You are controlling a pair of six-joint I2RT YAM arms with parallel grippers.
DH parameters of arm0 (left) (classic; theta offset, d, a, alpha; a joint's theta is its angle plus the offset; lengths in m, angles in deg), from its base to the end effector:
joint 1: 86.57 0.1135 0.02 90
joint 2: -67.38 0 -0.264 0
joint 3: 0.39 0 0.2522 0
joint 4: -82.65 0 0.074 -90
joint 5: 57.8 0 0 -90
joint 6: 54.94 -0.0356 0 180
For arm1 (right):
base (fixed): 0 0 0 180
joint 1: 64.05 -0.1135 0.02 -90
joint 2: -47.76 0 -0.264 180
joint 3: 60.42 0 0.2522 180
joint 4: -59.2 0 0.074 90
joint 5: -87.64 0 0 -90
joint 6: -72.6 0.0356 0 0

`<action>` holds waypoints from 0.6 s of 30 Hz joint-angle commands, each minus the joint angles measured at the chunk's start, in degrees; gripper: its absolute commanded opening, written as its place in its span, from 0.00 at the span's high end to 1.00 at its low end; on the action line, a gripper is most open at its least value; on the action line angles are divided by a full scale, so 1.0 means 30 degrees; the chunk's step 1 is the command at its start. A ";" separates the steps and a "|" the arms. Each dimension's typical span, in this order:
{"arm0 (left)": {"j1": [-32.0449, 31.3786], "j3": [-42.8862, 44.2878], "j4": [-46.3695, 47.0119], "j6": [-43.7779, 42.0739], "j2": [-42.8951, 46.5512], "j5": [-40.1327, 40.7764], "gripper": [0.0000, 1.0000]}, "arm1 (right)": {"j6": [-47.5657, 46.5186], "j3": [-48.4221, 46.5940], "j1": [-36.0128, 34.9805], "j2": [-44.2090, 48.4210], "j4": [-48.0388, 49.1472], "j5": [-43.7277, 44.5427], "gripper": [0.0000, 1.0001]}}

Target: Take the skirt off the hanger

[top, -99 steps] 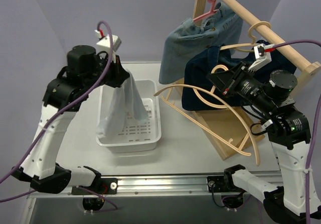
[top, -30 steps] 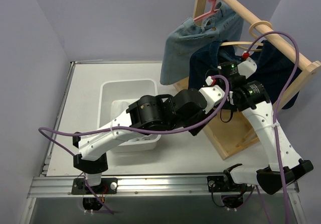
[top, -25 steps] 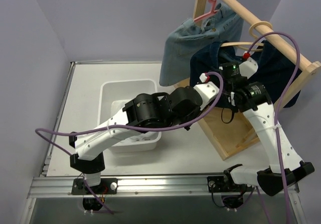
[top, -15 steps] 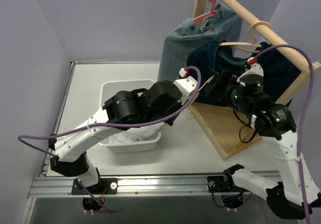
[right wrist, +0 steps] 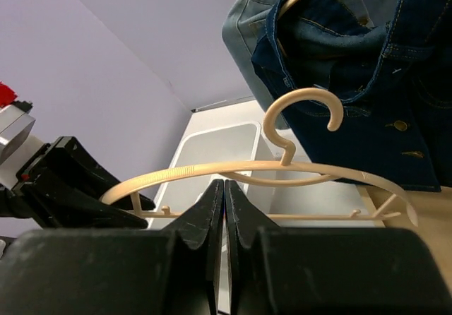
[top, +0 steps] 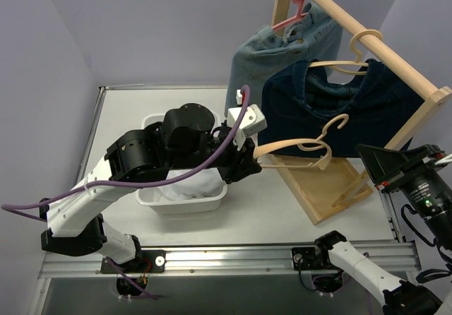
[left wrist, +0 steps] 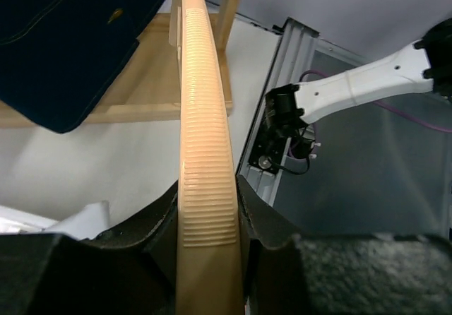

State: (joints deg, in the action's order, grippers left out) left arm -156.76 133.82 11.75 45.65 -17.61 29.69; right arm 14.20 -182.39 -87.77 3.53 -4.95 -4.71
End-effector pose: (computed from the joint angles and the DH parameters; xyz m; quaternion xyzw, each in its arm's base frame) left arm 0.0878 -0.2484 0.5270 0.4218 0.7118 -0.3776 0.4158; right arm -0.0089 -0.0023 0.5698 0.0264 0.6180 0.3759 0.6900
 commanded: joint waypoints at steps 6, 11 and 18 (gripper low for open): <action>0.0748 0.5540 0.2466 -0.1567 -0.2485 -0.1539 0.98 | 0.0806 0.0063 -0.0089 -0.0199 -0.0606 0.0227 1.00; 0.1657 1.1113 0.1588 -0.1920 -0.6201 -0.3233 0.98 | 0.0719 -0.1050 -0.0089 -0.0695 -0.0957 0.0607 1.00; 0.2976 1.0977 0.5417 -0.0339 -0.6942 -0.5959 0.98 | 0.0572 -0.1052 -0.0090 -0.0756 -0.0898 0.0725 1.00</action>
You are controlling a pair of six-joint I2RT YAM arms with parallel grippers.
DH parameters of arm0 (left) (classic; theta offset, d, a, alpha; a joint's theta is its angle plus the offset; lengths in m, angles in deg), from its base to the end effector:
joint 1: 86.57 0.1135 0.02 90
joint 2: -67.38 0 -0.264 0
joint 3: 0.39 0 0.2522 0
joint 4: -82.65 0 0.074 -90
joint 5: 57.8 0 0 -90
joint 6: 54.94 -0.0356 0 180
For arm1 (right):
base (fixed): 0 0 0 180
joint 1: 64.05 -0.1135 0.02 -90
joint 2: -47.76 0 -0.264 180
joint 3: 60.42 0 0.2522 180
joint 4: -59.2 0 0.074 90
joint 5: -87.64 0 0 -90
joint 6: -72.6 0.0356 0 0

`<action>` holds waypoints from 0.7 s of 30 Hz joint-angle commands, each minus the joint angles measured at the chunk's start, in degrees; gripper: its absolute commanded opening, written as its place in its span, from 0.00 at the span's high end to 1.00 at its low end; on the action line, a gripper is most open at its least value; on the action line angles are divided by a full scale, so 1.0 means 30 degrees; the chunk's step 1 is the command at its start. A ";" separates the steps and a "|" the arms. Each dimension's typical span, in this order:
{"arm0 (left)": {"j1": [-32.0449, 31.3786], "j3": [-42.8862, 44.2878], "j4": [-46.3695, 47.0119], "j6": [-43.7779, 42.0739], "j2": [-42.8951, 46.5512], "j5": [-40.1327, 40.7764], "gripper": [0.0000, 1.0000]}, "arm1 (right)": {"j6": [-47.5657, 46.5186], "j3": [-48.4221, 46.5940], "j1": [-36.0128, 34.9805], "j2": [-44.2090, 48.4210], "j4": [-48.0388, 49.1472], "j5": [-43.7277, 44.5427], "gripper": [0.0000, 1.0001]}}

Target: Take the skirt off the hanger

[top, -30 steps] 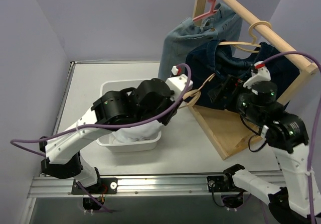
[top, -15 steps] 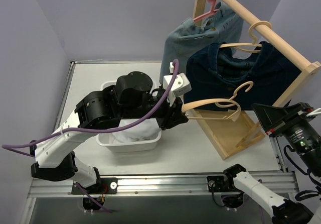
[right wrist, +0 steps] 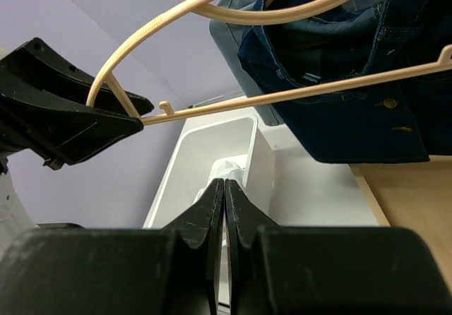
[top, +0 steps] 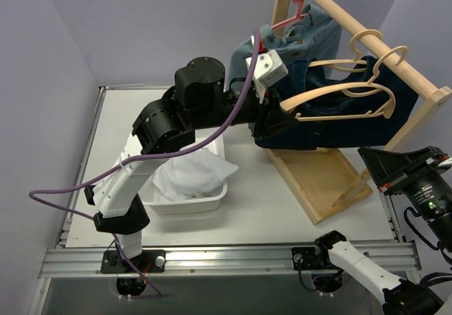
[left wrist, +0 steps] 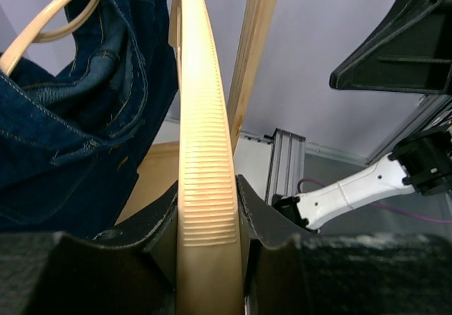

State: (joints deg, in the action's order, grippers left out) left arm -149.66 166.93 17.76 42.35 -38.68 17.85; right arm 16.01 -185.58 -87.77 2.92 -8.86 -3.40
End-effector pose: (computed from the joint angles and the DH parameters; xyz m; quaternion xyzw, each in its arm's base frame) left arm 0.1381 -0.2916 0.5815 0.4141 0.5994 -0.4657 0.5024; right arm -0.0165 -0.0065 0.5715 0.0460 0.6259 0.3773 0.6810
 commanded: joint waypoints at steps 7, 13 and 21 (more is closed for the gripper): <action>0.0991 0.0700 0.5031 0.2548 -0.1998 -0.4298 0.98 | -0.0384 0.0159 -0.0148 -0.0581 0.0348 0.1049 1.00; 0.0991 0.0466 0.5210 0.2961 -0.3025 -0.5002 0.98 | -0.0471 0.0685 -0.0235 -0.0318 0.0406 0.1487 1.00; 0.1049 -0.4949 0.4682 -0.0929 0.0954 -0.0468 0.06 | -0.0472 0.1447 -0.0265 -0.0112 0.0464 0.1635 1.00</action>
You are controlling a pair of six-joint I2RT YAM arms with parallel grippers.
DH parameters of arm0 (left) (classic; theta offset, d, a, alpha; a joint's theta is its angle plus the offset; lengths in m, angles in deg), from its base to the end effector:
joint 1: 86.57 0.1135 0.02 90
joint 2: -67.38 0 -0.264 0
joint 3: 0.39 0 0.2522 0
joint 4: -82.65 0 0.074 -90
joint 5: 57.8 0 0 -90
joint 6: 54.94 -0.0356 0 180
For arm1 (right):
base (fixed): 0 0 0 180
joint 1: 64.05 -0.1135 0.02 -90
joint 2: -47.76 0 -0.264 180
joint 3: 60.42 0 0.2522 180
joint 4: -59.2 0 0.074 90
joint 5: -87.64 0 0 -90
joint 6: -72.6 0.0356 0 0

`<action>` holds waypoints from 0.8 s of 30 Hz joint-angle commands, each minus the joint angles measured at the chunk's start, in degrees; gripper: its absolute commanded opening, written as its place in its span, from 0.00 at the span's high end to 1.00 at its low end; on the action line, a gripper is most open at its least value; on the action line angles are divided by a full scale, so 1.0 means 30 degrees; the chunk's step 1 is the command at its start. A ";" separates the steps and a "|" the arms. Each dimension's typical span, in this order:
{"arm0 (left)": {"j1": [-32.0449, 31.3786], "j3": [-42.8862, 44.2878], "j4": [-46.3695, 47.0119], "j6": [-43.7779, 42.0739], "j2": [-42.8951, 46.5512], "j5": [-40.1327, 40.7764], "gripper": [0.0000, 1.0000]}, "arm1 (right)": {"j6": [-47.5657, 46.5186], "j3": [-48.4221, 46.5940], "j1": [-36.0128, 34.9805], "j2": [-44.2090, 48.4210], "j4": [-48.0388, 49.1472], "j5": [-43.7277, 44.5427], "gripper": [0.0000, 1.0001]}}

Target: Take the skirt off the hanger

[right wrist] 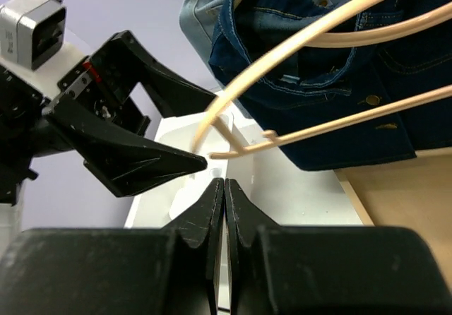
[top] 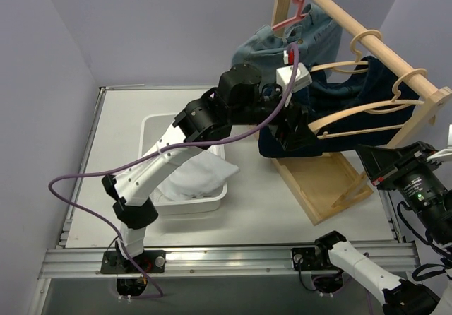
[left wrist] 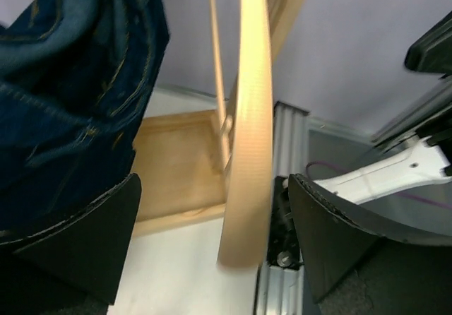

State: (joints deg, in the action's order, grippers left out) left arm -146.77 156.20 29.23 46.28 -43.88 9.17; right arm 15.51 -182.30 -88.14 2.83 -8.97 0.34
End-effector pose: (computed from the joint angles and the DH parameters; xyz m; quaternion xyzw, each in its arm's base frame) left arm 0.1861 -0.3529 0.5239 0.4258 0.6192 -0.4973 0.4335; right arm -0.0008 -0.0022 0.5624 0.0679 0.6474 0.3487 0.6743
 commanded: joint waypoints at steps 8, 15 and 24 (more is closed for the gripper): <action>0.3863 -0.0530 -0.0842 -0.6289 0.3720 0.0766 0.06 | -0.0275 0.0824 -0.0171 -0.0200 0.0823 -0.0079 1.00; 0.5272 0.1520 -0.1954 -0.9130 0.1408 -0.1931 0.06 | -0.0246 0.1232 -0.0171 -0.0200 0.1057 -0.0050 1.00; 0.6503 0.1610 0.0939 -0.8723 -0.1961 -0.6355 0.06 | 0.0135 0.1673 -0.0141 -0.0171 0.1263 -0.0255 1.00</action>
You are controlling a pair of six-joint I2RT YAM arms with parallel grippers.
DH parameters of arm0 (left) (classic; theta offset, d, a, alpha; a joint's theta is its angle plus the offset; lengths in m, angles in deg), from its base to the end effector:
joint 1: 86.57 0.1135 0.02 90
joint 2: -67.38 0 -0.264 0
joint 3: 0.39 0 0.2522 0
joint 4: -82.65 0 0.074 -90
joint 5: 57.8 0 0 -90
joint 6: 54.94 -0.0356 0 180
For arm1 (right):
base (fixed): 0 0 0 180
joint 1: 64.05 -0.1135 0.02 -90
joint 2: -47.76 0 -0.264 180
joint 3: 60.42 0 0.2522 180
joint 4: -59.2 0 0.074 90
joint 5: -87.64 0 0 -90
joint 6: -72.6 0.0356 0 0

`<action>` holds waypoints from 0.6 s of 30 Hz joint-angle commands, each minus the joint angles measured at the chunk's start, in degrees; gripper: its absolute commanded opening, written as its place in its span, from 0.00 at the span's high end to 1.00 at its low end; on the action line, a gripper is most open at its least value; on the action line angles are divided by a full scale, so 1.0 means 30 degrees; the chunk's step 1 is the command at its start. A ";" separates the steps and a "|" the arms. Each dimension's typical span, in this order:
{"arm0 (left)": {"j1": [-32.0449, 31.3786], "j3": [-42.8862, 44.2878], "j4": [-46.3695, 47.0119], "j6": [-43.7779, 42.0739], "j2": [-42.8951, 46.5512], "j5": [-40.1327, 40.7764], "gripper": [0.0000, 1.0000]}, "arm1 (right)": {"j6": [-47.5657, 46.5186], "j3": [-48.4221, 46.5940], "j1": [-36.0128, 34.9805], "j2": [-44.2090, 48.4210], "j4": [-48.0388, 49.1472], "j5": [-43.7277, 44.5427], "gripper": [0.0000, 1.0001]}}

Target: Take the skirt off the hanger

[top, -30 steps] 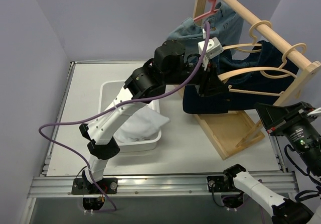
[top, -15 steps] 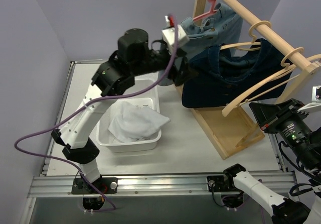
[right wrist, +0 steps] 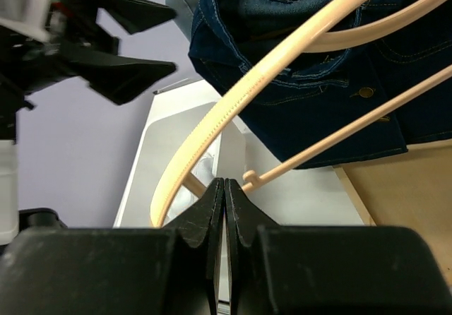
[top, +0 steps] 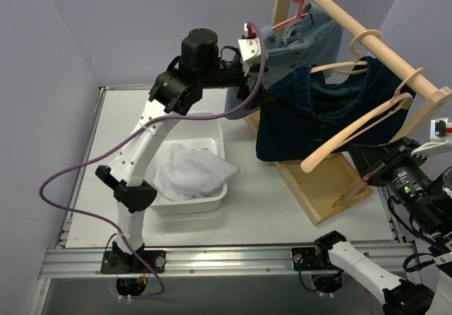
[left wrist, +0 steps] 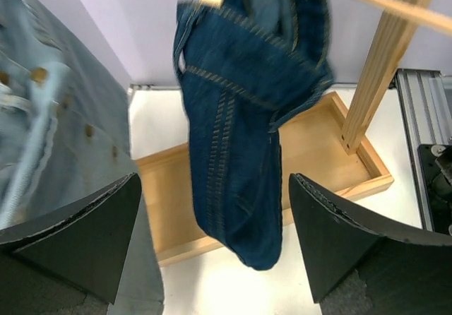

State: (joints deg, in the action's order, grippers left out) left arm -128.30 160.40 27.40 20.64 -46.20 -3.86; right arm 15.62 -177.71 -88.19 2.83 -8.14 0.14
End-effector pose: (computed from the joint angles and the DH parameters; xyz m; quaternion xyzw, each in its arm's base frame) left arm 0.2836 -0.2810 0.5262 0.5169 0.5379 -0.3743 0.5508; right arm 0.0177 0.0062 0.5499 0.0683 0.6720 0.3397 0.6544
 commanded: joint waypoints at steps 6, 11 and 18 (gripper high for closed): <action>0.0318 0.1731 0.4069 0.2222 -0.4120 -0.5464 0.05 | 0.0216 0.0173 -0.0127 -0.0346 0.0957 -0.0307 1.00; 0.0113 0.1532 0.6296 0.4656 -0.4650 -0.6468 0.52 | 0.0186 0.0318 -0.0156 -0.0464 0.1190 -0.0248 1.00; 0.0493 -0.0049 0.8203 0.8814 -0.3276 -0.4331 0.98 | 0.0128 0.1577 -0.0127 -0.0405 0.2040 -0.0512 1.00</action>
State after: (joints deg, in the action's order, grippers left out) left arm -127.52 160.99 42.63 38.61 -61.71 -18.57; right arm 15.97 -174.17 -88.21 2.79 -5.76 -0.47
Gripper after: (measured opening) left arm 0.341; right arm 0.001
